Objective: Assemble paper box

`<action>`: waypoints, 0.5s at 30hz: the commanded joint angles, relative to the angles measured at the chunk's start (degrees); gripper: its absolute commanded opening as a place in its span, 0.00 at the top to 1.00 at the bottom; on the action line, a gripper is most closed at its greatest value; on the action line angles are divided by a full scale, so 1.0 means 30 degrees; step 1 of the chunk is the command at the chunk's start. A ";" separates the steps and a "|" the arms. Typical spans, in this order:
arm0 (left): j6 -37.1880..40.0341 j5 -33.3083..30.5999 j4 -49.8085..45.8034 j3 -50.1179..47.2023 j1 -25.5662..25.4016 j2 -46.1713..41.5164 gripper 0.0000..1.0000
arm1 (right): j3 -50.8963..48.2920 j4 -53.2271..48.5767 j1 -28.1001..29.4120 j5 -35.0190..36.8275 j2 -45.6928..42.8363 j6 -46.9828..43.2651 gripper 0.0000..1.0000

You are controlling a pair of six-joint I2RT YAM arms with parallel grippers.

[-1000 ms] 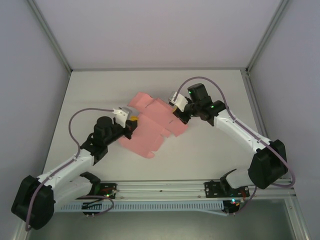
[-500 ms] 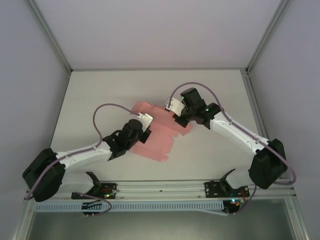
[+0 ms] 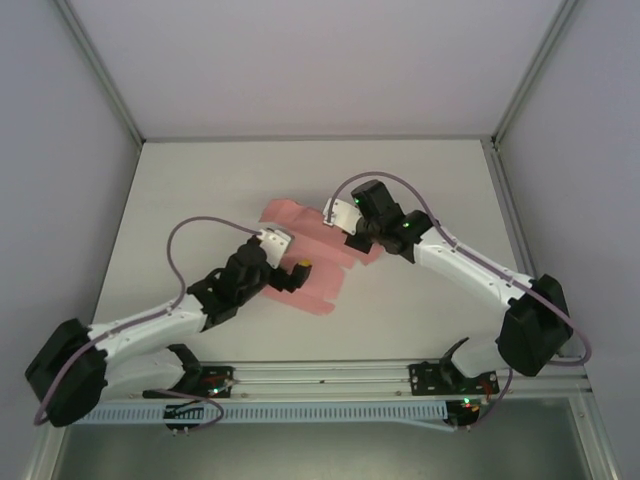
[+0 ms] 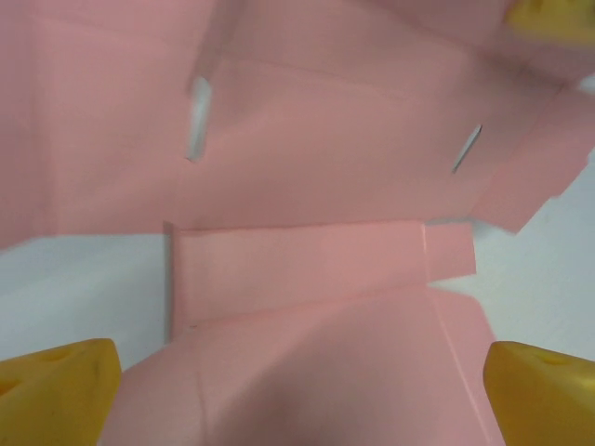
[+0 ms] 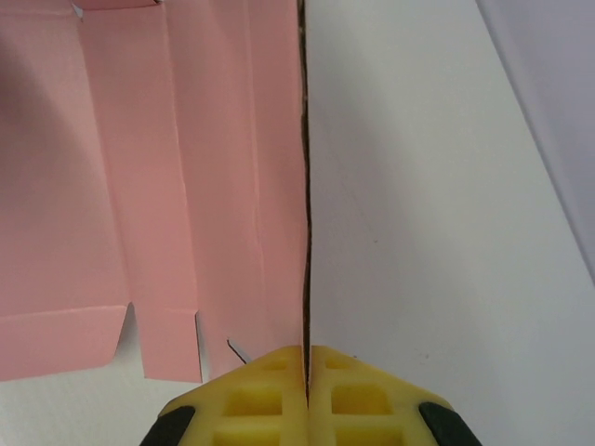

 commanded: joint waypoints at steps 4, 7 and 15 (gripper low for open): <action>-0.2733 0.0987 -0.2974 0.0603 0.1842 -0.3067 0.00 | -0.0856 0.2474 0.1074 0.4020 0.1115 -0.2159 1.00; -0.4388 0.1131 -0.4062 0.0930 0.3513 -0.3303 0.00 | -0.0895 0.3192 0.1462 0.5235 0.1640 -0.2885 1.00; -0.5510 0.2289 -0.4525 0.1003 0.5705 -0.2319 0.01 | -0.1401 0.5652 0.2084 0.7958 0.3713 -0.5108 1.00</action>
